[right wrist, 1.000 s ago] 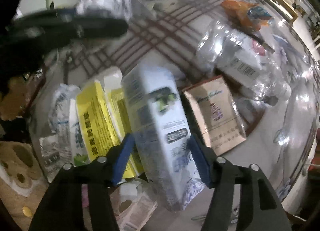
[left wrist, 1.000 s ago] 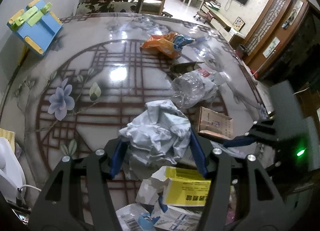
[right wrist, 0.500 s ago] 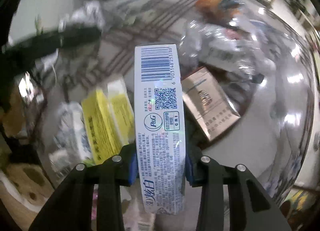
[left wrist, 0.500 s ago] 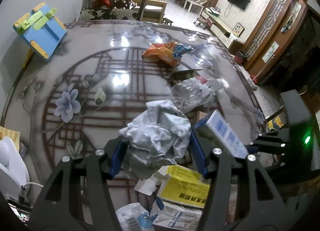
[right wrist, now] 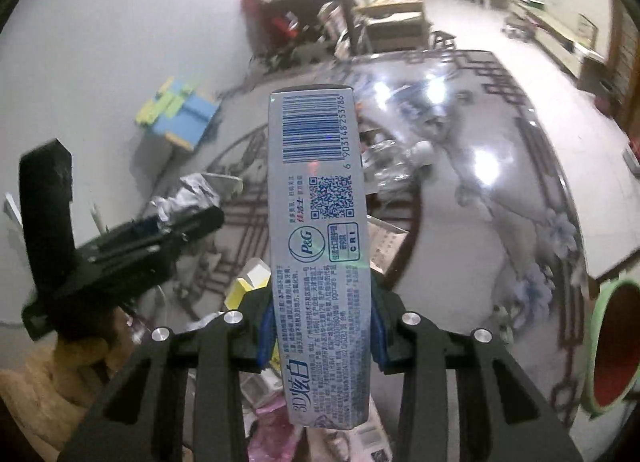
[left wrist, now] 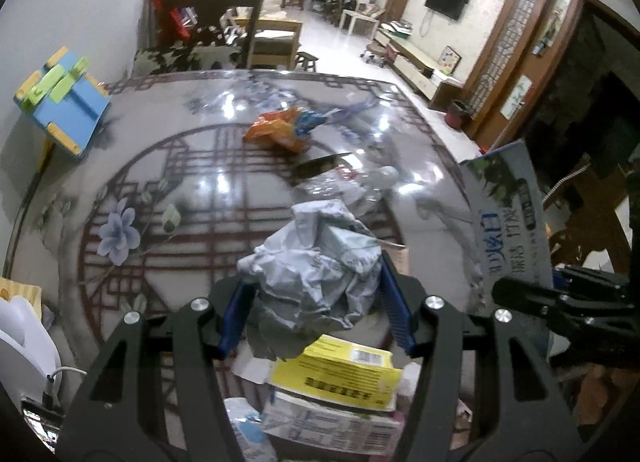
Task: Collect trash
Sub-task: 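Carry both items over the red bin and open both tools to drop them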
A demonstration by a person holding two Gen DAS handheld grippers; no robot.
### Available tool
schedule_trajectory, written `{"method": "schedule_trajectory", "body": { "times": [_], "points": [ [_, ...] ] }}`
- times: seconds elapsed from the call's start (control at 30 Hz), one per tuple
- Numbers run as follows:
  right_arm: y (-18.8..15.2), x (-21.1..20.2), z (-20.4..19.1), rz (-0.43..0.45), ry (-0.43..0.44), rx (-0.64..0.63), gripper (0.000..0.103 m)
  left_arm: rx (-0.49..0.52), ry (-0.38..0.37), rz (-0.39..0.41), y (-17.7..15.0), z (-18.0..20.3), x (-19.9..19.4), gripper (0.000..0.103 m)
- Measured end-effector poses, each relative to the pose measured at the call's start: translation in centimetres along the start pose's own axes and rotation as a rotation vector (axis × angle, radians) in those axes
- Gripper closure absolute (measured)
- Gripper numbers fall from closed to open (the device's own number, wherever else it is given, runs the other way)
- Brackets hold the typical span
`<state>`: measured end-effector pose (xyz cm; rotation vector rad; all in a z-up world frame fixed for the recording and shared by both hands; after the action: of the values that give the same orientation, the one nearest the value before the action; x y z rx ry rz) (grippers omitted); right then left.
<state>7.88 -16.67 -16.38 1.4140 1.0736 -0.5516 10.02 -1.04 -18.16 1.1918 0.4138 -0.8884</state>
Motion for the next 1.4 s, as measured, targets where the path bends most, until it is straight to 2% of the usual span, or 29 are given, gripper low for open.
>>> {"method": "schedule_trajectory", "body": {
  "times": [0.2, 0.57, 0.87, 1.4],
  "points": [
    [-0.8, -3.3, 1.9, 0.070, -0.010, 0.126, 0.067, 0.051, -0.049, -0.006, 0.0, 3.7, 0.1, 0.047],
    [-2.3, -6.9, 4.9, 0.143, -0.044, 0.204, 0.067, 0.137, -0.115, -0.029, -0.7, 9.5, 0.4, 0.047],
    [-3.0, -9.4, 9.1, 0.200, -0.093, 0.278, 0.067, 0.204, -0.148, -0.040, -0.4, 14.1, 1.0, 0.047],
    [-4.9, -10.9, 17.7, 0.195, -0.163, 0.388, 0.067, 0.249, -0.197, -0.078, 0.0, 20.9, 5.1, 0.047]
  ]
}}
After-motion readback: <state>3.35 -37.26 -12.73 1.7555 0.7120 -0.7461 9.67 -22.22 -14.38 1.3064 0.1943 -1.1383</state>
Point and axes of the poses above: each gripper's, at about its wrist camera, not at the fingertips, and x roughly the way its jaws point, z to its right, y to its top, the point moved 9 cm from there along x, roughly the way its jaws point, and after that the axes turned 12 degrees about -y, right-handed, at the moved point
